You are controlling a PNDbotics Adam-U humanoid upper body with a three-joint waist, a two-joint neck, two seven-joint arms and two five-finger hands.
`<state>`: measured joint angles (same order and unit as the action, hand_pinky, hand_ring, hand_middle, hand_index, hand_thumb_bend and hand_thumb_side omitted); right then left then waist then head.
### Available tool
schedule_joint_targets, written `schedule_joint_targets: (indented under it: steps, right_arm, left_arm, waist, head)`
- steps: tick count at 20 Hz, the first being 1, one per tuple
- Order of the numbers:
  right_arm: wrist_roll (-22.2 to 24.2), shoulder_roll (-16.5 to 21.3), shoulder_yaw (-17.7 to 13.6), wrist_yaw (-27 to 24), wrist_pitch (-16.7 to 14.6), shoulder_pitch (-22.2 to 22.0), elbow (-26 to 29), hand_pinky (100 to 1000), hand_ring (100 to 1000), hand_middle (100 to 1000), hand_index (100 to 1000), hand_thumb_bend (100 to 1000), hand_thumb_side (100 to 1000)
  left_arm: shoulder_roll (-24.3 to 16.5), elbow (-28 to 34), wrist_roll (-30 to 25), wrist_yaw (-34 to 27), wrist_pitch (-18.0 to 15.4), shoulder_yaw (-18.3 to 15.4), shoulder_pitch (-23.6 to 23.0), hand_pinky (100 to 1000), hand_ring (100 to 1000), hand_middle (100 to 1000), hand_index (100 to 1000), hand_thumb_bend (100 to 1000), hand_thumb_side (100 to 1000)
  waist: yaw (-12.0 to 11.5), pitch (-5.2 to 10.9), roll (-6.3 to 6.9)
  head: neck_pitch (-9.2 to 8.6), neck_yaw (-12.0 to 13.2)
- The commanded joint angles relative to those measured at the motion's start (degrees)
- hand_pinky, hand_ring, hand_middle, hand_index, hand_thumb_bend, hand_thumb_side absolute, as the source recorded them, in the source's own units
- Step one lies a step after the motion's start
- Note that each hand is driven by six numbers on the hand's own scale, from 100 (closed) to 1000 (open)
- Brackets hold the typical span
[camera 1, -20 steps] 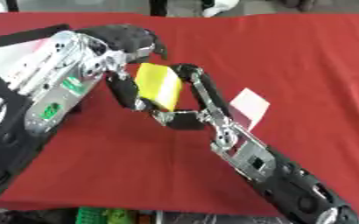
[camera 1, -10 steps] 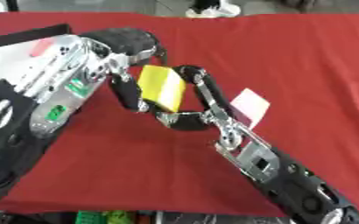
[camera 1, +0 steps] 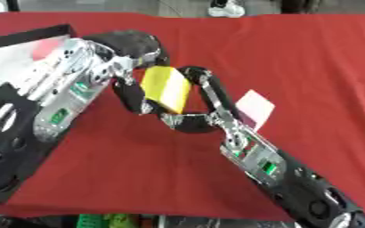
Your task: Pick up the objects with one hand, pass them to the other hand, and then place them into the box on the other side of the table.
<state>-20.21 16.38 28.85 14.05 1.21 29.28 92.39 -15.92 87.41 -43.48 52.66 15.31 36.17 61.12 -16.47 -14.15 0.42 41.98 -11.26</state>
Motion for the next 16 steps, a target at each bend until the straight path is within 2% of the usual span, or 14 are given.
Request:
schedule_joint_targets:
  steps: [1, 5, 8, 11, 16]
  right_arm:
    - [0.1, 0.0, 0.6, 0.4, -0.2, 0.7, 2.0, 799, 474, 401, 582, 100, 100]
    - [0.5, 0.1, 0.7, 0.3, -0.1, 0.7, 1.8, 805, 492, 428, 611, 100, 100]
    - [1.6, 0.2, 0.6, 1.0, 0.5, 0.8, 1.4, 835, 567, 526, 719, 100, 108]
    - [4.3, 0.3, 0.7, 3.2, 1.3, 0.9, 1.3, 881, 664, 623, 844, 185, 179]
    - [8.2, 0.4, 0.4, 7.2, 1.9, 1.0, 1.8, 921, 710, 666, 910, 224, 238]
  left_arm:
    - [-0.8, 0.1, 0.7, 1.4, 0.0, -0.7, 1.1, 841, 773, 617, 558, 298, 100]
    - [-0.8, 0.3, 1.3, 2.2, -0.1, -0.6, 1.2, 825, 753, 584, 485, 276, 100]
    - [-0.9, 0.1, 1.6, 3.1, -0.3, -0.5, 1.2, 820, 749, 570, 462, 318, 100]
    - [-0.7, -0.1, 1.9, 4.2, -0.8, -0.4, 1.2, 817, 743, 557, 455, 344, 100]
    - [-0.6, -0.9, 1.9, 5.8, -1.6, -0.3, 1.1, 811, 736, 539, 448, 408, 100]
  waist:
    - [0.0, 1.36, 0.06]
    - [0.0, 1.41, 0.04]
    - [0.0, 1.43, 0.04]
    - [0.0, 1.42, 0.03]
    - [0.1, 1.38, 0.03]
  head:
    - [-0.45, 0.1]
    - [-0.44, 0.1]
    - [-0.43, 0.2]
    - [-0.52, 0.2]
    - [-0.53, 0.4]
